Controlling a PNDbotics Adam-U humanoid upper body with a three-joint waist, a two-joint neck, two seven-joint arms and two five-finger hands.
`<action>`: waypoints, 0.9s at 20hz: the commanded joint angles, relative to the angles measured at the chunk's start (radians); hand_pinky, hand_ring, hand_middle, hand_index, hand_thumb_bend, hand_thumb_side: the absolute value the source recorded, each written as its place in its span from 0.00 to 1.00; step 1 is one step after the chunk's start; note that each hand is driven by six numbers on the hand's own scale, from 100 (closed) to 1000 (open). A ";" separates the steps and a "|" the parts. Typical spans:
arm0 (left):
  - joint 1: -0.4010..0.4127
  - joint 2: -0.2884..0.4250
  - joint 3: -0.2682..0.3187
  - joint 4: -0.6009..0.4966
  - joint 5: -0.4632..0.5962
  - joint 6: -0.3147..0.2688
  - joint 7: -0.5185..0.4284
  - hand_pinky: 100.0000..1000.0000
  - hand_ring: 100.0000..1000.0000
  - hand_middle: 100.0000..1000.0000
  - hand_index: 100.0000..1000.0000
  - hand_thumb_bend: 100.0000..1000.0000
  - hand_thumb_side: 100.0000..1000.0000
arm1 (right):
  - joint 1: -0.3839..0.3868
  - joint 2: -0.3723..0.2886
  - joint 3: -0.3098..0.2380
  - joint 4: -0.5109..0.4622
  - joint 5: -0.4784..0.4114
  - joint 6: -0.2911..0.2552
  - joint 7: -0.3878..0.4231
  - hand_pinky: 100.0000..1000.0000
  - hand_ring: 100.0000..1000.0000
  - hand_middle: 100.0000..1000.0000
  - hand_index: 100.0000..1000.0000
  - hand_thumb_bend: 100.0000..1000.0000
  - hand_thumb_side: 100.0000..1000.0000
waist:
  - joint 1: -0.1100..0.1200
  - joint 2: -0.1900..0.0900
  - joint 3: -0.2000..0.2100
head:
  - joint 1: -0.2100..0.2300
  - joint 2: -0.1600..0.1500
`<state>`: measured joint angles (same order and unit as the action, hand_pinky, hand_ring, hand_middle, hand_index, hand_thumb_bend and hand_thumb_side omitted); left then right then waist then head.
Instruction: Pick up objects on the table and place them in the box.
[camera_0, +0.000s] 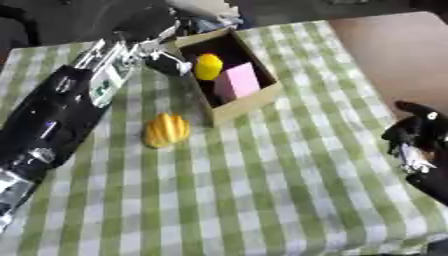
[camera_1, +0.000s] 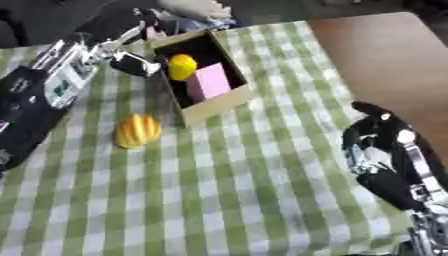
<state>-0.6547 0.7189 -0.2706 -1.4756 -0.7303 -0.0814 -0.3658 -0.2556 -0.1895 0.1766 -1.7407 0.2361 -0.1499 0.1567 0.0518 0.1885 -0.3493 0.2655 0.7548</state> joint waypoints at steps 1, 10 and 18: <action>0.047 0.117 -0.007 -0.157 0.078 -0.037 -0.173 0.67 0.57 0.67 0.79 0.25 0.22 | -0.014 -0.016 -0.011 -0.014 0.005 -0.003 -0.004 0.42 0.56 0.49 0.86 0.00 0.41 | 0.004 -0.016 0.006 | -0.012 -0.007; 0.146 0.142 -0.028 -0.214 0.011 0.006 -0.370 0.70 0.65 0.77 0.86 0.40 0.34 | -0.015 -0.018 -0.012 -0.014 0.009 -0.003 -0.003 0.42 0.56 0.49 0.86 0.00 0.41 | 0.002 -0.020 0.019 | -0.020 -0.003; 0.127 0.044 -0.058 -0.045 -0.157 0.053 -0.244 0.70 0.67 0.78 0.86 0.44 0.33 | -0.016 -0.016 -0.010 -0.014 0.008 -0.002 -0.001 0.42 0.56 0.49 0.86 0.00 0.41 | -0.004 -0.020 0.018 | -0.020 -0.004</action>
<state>-0.5109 0.7529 -0.3309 -1.5319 -0.8642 -0.0311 -0.6276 -0.2568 -0.1908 0.1729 -1.7407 0.2411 -0.1509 0.1555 0.0516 0.1874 -0.3314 0.2450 0.7551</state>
